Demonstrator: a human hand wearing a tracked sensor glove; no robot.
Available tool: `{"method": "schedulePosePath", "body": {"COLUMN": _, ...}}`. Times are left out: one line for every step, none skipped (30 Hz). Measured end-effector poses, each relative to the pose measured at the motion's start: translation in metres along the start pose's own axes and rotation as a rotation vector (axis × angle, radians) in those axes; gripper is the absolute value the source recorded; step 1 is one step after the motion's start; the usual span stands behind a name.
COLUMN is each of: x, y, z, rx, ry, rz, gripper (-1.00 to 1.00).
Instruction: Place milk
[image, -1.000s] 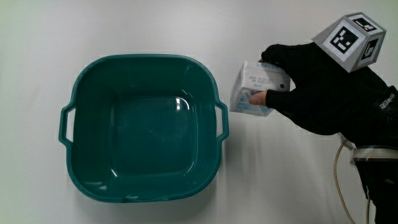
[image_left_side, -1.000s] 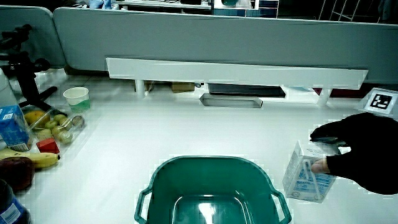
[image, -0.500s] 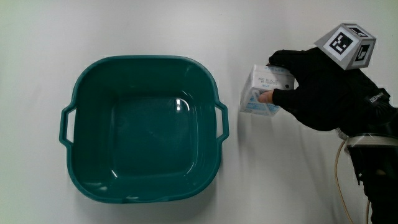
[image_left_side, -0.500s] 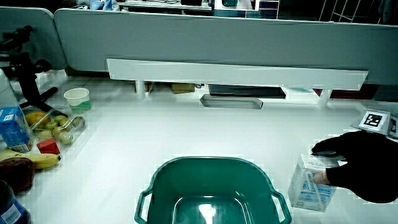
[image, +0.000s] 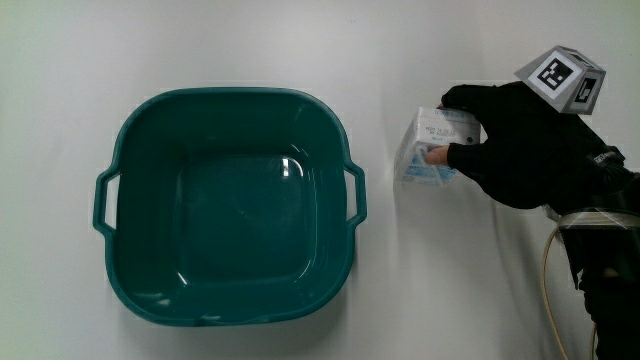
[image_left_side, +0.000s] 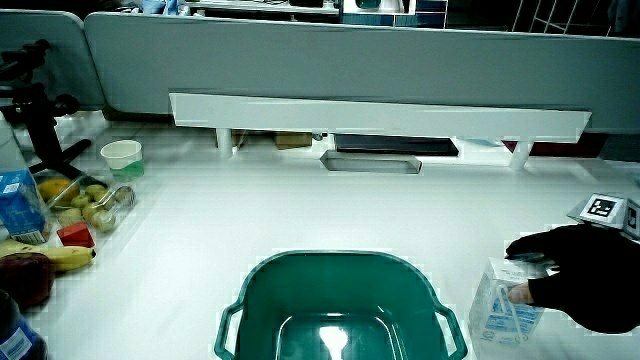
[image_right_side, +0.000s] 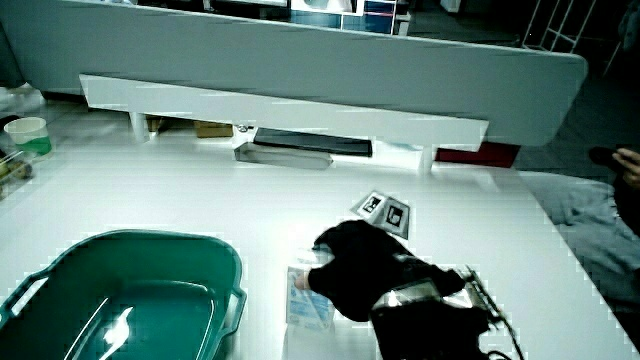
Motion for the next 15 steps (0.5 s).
{"method": "schedulePosePath", "body": {"x": 0.003, "y": 0.001, "z": -0.002, "rx": 0.003, "ry": 0.004, "rz": -0.008, "gripper": 0.0}}
{"method": "schedulePosePath", "body": {"x": 0.004, "y": 0.002, "z": -0.002, "rx": -0.009, "ry": 0.003, "rz": -0.011, "gripper": 0.0}}
{"method": "schedulePosePath", "body": {"x": 0.005, "y": 0.001, "z": -0.002, "rx": 0.002, "ry": 0.019, "rz": -0.004, "gripper": 0.0}}
{"method": "schedulePosePath", "body": {"x": 0.01, "y": 0.003, "z": -0.003, "rx": -0.004, "ry": 0.041, "rz": -0.015, "gripper": 0.0}}
{"method": "schedulePosePath", "body": {"x": 0.009, "y": 0.003, "z": -0.002, "rx": -0.001, "ry": 0.056, "rz": -0.007, "gripper": -0.03}}
{"method": "schedulePosePath", "body": {"x": 0.01, "y": 0.004, "z": -0.002, "rx": -0.023, "ry": 0.063, "rz": -0.012, "gripper": -0.06}}
{"method": "schedulePosePath", "body": {"x": 0.012, "y": 0.005, "z": -0.002, "rx": -0.032, "ry": 0.062, "rz": -0.02, "gripper": -0.1}}
{"method": "schedulePosePath", "body": {"x": 0.012, "y": 0.005, "z": -0.002, "rx": -0.046, "ry": 0.067, "rz": -0.02, "gripper": -0.13}}
{"method": "schedulePosePath", "body": {"x": 0.011, "y": 0.004, "z": -0.002, "rx": -0.046, "ry": 0.088, "rz": -0.015, "gripper": -0.16}}
{"method": "schedulePosePath", "body": {"x": 0.012, "y": 0.004, "z": -0.003, "rx": -0.051, "ry": 0.101, "rz": -0.013, "gripper": -0.19}}
{"method": "schedulePosePath", "body": {"x": 0.014, "y": 0.004, "z": -0.003, "rx": -0.053, "ry": 0.099, "rz": -0.021, "gripper": -0.23}}
{"method": "schedulePosePath", "body": {"x": 0.014, "y": 0.004, "z": -0.003, "rx": -0.062, "ry": 0.091, "rz": -0.024, "gripper": -0.26}}
{"method": "schedulePosePath", "body": {"x": 0.011, "y": 0.003, "z": -0.003, "rx": -0.065, "ry": 0.096, "rz": -0.021, "gripper": -0.29}}
{"method": "schedulePosePath", "body": {"x": 0.014, "y": 0.004, "z": -0.003, "rx": -0.062, "ry": 0.099, "rz": -0.021, "gripper": -0.32}}
{"method": "schedulePosePath", "body": {"x": 0.014, "y": 0.004, "z": -0.004, "rx": -0.064, "ry": 0.104, "rz": -0.022, "gripper": -0.35}}
